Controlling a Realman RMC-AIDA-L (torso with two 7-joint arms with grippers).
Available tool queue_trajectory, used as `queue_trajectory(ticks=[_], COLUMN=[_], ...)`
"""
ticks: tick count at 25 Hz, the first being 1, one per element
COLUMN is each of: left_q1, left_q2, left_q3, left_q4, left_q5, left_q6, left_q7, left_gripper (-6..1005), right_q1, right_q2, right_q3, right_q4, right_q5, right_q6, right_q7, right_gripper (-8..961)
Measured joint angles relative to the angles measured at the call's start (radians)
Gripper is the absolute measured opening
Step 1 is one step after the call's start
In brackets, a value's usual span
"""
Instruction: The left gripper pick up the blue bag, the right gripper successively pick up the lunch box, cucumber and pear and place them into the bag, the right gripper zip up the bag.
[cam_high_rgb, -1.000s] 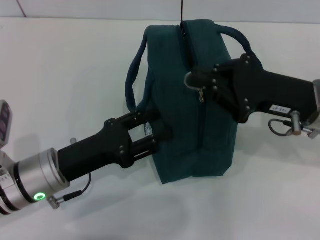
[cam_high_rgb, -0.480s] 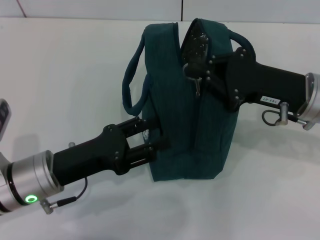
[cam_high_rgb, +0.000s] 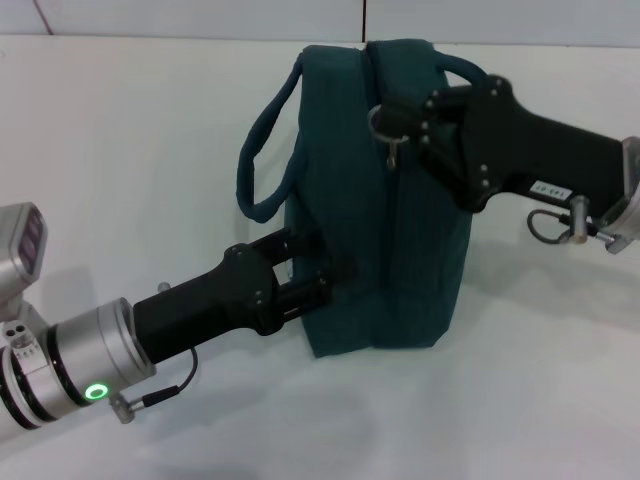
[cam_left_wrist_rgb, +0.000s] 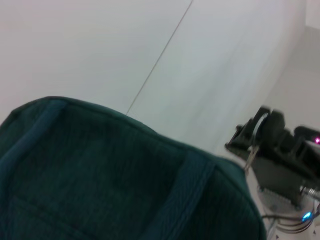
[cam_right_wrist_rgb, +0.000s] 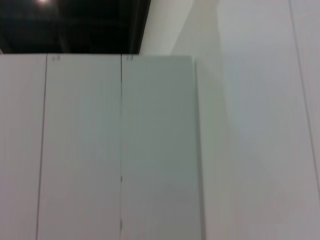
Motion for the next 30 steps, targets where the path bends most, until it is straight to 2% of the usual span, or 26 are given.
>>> queue_trajectory(ticks=[6, 16, 26, 30], left_q1=[-0.002, -0.022, -0.040, -0.040], left_q2=[-0.001, -0.004, 0.000, 0.001], left_q3=[0.000, -0.001, -0.002, -0.002], left_q4=[-0.002, -0.034, -0.045, -0.043], left_q5=[0.000, -0.024, -0.026, -0.027], left_q6=[-0.016, -0.056, -0.107, -0.108], left_q7=[0.001, 0.017, 0.027, 0.066], left_gripper=[680, 671, 663, 528], right_q1=[-0.002, 0.005, -0.008, -0.011], right_q2=[0.000, 0.000, 0.000, 0.000], right_q3=[0.007, -0.078, -0.073, -0.071], right_q4=[0.004, 0.002, 0.006, 0.007], right_q5=[0.036, 0.056, 0.056, 0.056], right_q6=[0.019, 0.033, 0.034, 0.035], right_q7=[-0.036, -0.042, -0.043, -0.044], right_gripper=[18, 17, 17, 17])
